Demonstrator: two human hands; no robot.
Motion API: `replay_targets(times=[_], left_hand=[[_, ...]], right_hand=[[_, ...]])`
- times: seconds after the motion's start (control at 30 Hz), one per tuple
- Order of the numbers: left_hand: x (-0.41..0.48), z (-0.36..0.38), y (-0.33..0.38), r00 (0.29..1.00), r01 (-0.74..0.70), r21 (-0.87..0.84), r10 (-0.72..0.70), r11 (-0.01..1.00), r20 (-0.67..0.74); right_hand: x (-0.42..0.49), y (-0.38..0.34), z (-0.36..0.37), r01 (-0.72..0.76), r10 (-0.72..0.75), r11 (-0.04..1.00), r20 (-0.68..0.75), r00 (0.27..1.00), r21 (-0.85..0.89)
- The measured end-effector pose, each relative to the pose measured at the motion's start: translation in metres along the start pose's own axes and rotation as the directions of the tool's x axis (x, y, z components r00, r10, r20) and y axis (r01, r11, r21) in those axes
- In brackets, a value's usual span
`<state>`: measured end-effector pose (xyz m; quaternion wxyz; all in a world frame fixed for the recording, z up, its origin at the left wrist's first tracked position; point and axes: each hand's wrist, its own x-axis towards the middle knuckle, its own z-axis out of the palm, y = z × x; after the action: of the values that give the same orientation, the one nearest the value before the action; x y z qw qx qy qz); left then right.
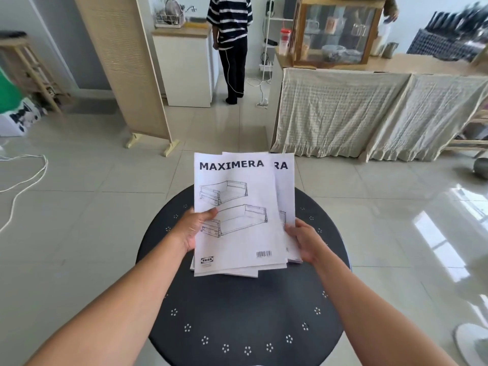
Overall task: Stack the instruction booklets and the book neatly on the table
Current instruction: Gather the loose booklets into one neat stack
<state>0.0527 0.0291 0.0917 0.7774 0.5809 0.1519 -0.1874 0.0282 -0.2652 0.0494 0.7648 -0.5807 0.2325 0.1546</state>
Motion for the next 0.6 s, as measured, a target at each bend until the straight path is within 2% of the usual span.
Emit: replay_targets(times=[0.1,0.23,0.43,0.6], left_hand=[[-0.004,0.001,0.000,0.993,-0.045,0.074,0.052,0.996,-0.105],[-0.004,0.000,0.001,0.986,-0.067,0.110,0.082,0.992,-0.144],[0.002,0.010,0.000,0.998,0.026,-0.010,-0.026,1.000,-0.061],[0.008,0.016,-0.005,0.998,-0.012,-0.060,0.009,0.998,-0.062]], right_hand=[[0.003,-0.008,-0.008,-0.003,0.003,1.000,0.028,1.000,-0.002],[-0.003,-0.014,-0.011,-0.009,0.011,1.000,0.060,0.998,-0.017],[-0.013,-0.019,0.016,-0.008,0.018,0.998,0.162,0.987,-0.059],[-0.005,-0.030,0.028,-0.040,0.025,0.997,0.195,0.981,0.072]])
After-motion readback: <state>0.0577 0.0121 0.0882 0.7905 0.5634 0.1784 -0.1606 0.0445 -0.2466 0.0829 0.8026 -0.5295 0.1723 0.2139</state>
